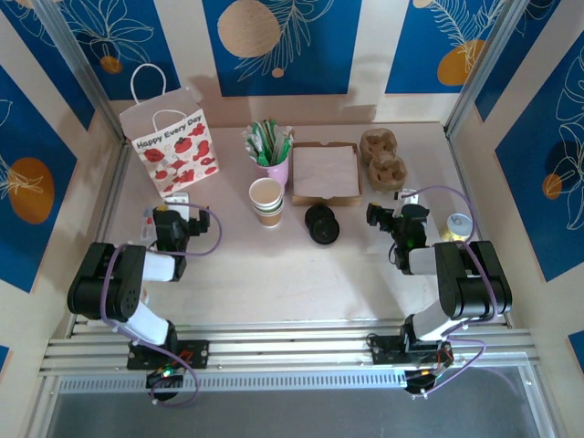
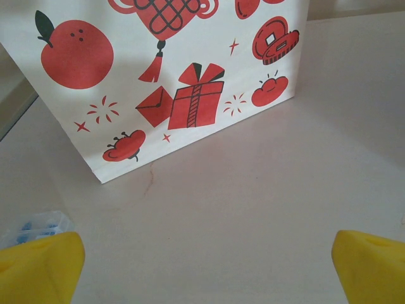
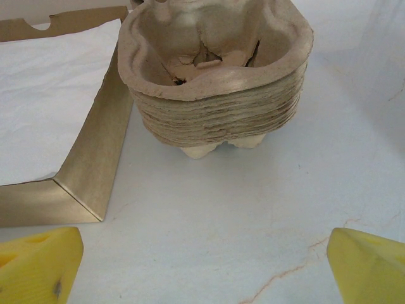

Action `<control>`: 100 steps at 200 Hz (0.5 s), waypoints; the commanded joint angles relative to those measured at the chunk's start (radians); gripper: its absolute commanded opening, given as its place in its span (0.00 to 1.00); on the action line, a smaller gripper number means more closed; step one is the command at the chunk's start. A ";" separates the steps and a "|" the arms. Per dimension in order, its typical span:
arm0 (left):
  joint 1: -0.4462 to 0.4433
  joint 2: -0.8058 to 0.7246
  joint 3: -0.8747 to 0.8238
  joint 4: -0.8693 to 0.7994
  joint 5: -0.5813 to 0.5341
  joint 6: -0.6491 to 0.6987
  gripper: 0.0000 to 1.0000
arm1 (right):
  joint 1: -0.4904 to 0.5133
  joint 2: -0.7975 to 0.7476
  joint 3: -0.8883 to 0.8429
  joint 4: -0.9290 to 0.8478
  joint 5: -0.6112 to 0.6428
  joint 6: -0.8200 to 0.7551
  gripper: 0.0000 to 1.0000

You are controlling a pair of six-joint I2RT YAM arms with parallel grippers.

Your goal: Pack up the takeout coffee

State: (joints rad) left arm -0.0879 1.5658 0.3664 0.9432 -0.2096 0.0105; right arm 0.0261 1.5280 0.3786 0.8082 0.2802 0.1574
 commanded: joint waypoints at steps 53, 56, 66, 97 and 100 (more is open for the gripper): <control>-0.004 -0.001 -0.007 0.030 0.015 0.019 1.00 | 0.140 -0.115 -0.011 0.055 0.261 -0.088 0.99; -0.004 -0.001 -0.007 0.030 0.016 0.019 1.00 | 0.150 -0.137 0.016 -0.016 0.297 -0.088 0.99; -0.004 -0.001 -0.008 0.030 0.014 0.019 1.00 | 0.157 -0.193 0.100 -0.180 0.323 -0.090 0.99; -0.004 0.000 -0.006 0.028 0.015 0.019 1.00 | 0.191 -0.386 0.210 -0.460 0.314 0.025 0.99; -0.004 0.000 -0.006 0.028 0.015 0.019 1.00 | 0.192 -0.406 0.219 -0.487 0.287 0.037 0.99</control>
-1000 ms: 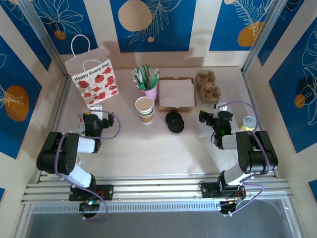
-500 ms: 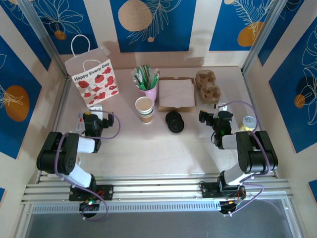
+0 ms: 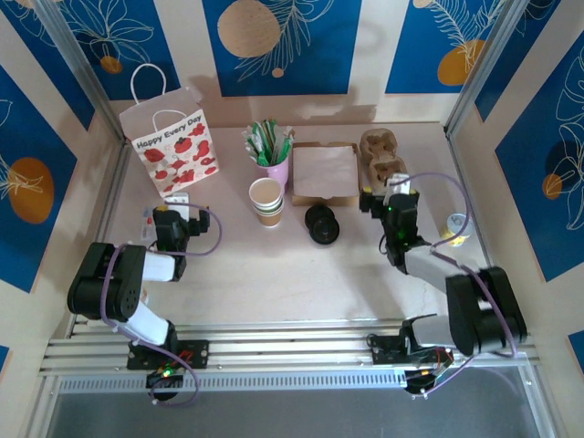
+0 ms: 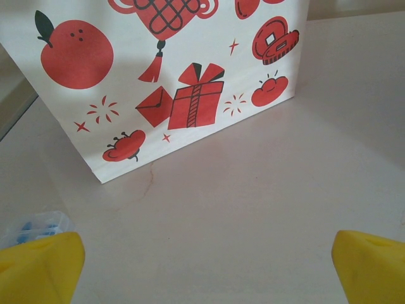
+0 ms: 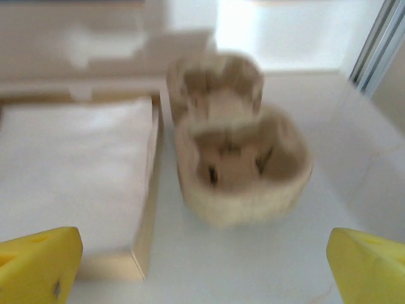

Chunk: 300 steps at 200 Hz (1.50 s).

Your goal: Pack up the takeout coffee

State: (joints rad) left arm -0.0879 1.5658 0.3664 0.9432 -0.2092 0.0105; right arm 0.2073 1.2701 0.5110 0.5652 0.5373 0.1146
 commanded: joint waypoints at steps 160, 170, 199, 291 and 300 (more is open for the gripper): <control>-0.012 -0.695 0.261 -0.857 -0.101 -0.579 1.00 | 0.423 -0.172 0.585 -1.050 -0.101 0.378 0.98; -0.013 -0.698 0.282 -0.839 0.034 -0.536 1.00 | 0.426 -0.172 0.586 -1.080 -0.100 0.385 0.98; -0.035 -0.563 0.450 -1.005 0.214 -0.622 0.90 | 0.436 -0.189 0.561 -1.154 -0.119 0.400 0.98; -0.343 -0.005 1.117 -1.678 0.055 -0.508 0.86 | 0.550 -0.324 0.458 -1.310 -0.044 0.395 0.97; -0.350 0.024 1.142 -1.709 0.057 -0.510 0.82 | 0.564 -0.330 0.456 -1.325 -0.033 0.393 0.97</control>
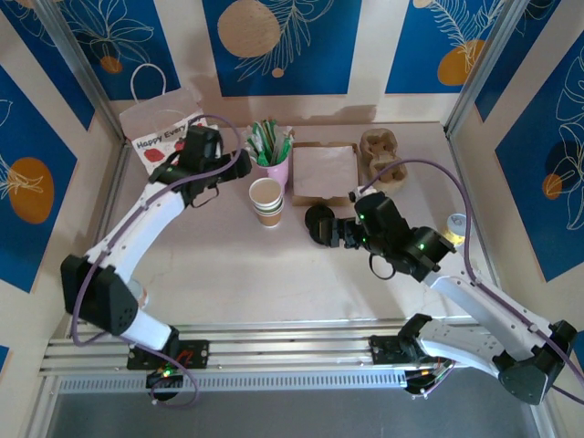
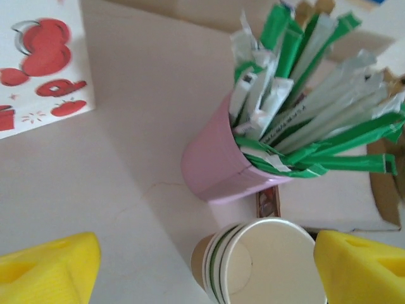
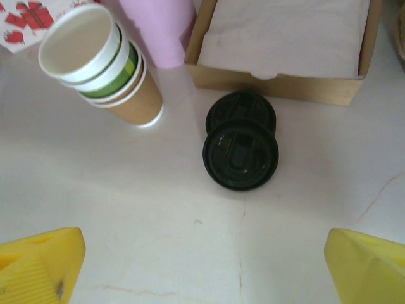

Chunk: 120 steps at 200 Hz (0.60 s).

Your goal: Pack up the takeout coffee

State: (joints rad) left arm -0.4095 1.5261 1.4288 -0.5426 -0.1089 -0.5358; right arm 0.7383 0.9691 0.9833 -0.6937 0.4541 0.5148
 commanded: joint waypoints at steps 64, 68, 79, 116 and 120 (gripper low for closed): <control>-0.092 0.197 0.135 -0.283 -0.023 0.059 0.62 | 0.128 -0.051 -0.034 -0.082 0.097 0.001 0.96; -0.095 0.202 0.137 -0.284 -0.025 0.060 0.61 | 0.134 -0.050 -0.035 -0.083 0.101 -0.001 0.96; -0.103 0.214 0.140 -0.283 -0.031 0.058 0.59 | 0.147 -0.049 -0.038 -0.086 0.111 -0.004 0.96; -0.112 0.242 0.145 -0.260 -0.016 0.031 0.54 | 0.183 -0.046 -0.044 -0.093 0.136 -0.003 0.96; -0.111 0.245 0.147 -0.256 -0.011 0.030 0.52 | 0.186 -0.043 -0.043 -0.092 0.136 -0.002 0.96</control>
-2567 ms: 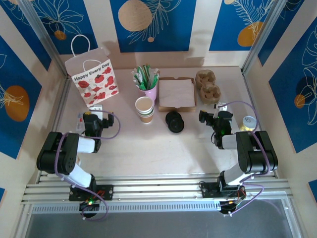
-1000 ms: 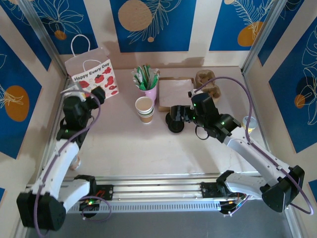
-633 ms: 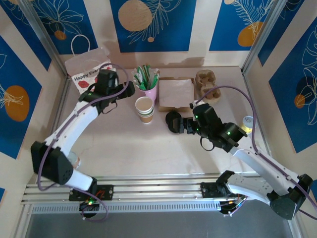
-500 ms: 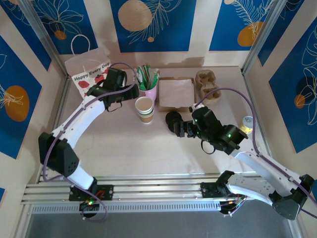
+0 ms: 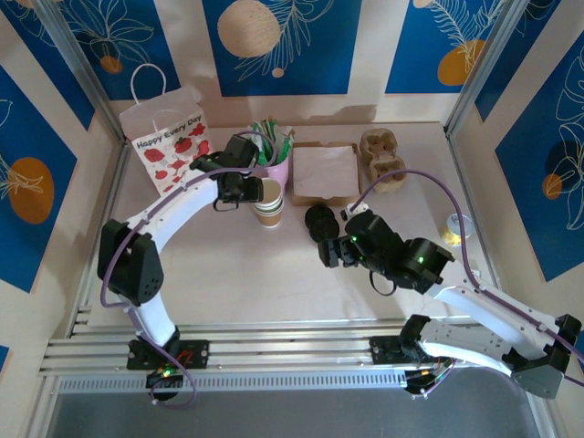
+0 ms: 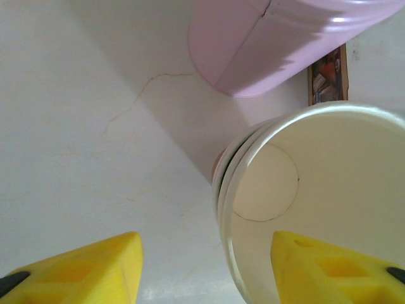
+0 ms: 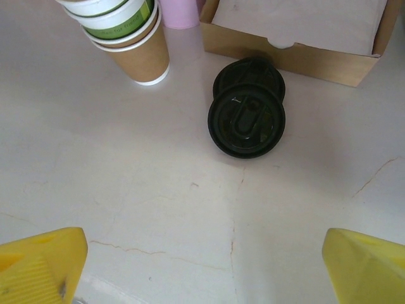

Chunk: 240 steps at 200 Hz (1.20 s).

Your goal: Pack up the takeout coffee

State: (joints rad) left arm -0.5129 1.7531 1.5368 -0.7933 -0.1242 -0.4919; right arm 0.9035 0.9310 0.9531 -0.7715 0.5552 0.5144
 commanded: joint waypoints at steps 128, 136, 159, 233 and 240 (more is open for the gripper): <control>-0.016 0.069 0.091 -0.019 0.009 -0.028 0.21 | 0.126 0.070 0.001 -0.033 0.082 -0.005 0.95; -0.016 0.072 0.095 -0.022 0.009 -0.027 0.19 | 0.131 0.075 0.002 -0.034 0.084 -0.005 0.95; -0.016 0.074 0.107 -0.028 0.008 -0.025 0.14 | 0.143 0.092 0.008 -0.035 0.087 -0.005 0.95; -0.016 0.079 0.124 -0.053 0.008 -0.011 0.00 | 0.163 0.127 0.016 -0.030 0.090 -0.008 0.95; -0.016 0.076 0.127 -0.056 0.008 -0.012 0.00 | 0.163 0.130 0.015 -0.028 0.088 -0.009 0.95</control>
State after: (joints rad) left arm -0.5201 1.8221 1.6310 -0.8066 -0.1200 -0.5144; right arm 1.0595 1.0531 0.9508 -0.7979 0.6289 0.5140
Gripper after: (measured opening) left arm 0.052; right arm 0.953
